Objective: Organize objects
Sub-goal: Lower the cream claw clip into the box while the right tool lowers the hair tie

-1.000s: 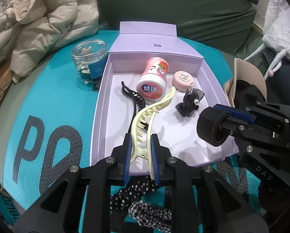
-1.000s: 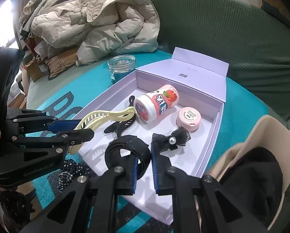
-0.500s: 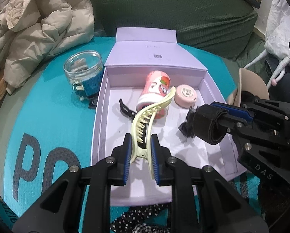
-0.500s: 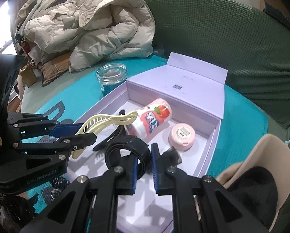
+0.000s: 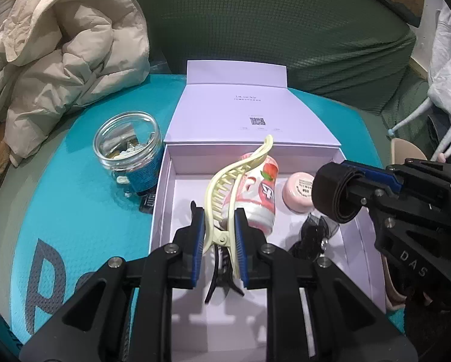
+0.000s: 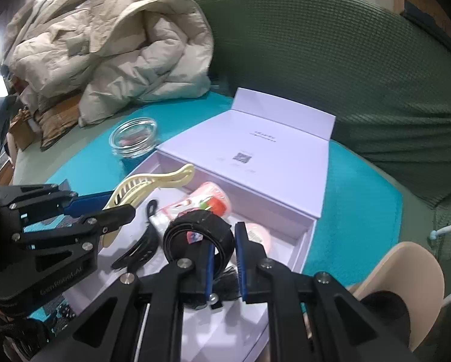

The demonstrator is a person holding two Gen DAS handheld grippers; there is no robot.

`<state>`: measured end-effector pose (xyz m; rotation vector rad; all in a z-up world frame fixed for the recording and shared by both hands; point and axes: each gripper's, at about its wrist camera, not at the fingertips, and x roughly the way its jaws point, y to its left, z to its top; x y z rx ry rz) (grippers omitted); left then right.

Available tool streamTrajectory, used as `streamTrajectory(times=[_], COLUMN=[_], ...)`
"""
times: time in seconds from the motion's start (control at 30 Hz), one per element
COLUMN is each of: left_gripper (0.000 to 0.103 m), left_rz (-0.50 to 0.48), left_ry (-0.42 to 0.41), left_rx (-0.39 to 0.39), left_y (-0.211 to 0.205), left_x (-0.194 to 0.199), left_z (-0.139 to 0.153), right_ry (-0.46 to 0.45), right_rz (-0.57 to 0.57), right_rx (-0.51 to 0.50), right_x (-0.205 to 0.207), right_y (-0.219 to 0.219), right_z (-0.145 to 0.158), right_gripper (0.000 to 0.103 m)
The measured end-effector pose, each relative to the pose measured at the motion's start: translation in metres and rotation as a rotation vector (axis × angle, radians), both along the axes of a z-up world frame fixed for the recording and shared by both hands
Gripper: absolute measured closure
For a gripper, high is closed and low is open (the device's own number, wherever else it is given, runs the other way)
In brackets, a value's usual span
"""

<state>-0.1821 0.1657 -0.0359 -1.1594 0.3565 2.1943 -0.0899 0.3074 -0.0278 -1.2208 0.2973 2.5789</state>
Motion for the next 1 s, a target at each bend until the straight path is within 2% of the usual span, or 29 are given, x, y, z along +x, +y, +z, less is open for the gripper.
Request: streamTrajectory(times=[0.2, 0.53, 1.0], left_gripper=[0.085, 0.085, 0.085], left_rz=[0.024, 0.028, -0.021], left_ry=[-0.01, 0.044, -0.03], left_rx=[-0.008, -0.05, -0.107], left_y=[0.008, 0.019, 0.036], left_x=[-0.011, -0.026, -0.041], left_z=[-0.009, -0.011, -0.026], right_ry=[-0.034, -0.068, -0.096], right_rz=[-0.017, -0.032, -0.038], right_rx=[0.003, 0.006, 0.009], right_x=[-0.007, -0.016, -0.029], right_y=[0.012, 0.023, 0.035], right_z=[-0.01, -0.03, -0.042], right_gripper=[0.091, 0.091, 0.091])
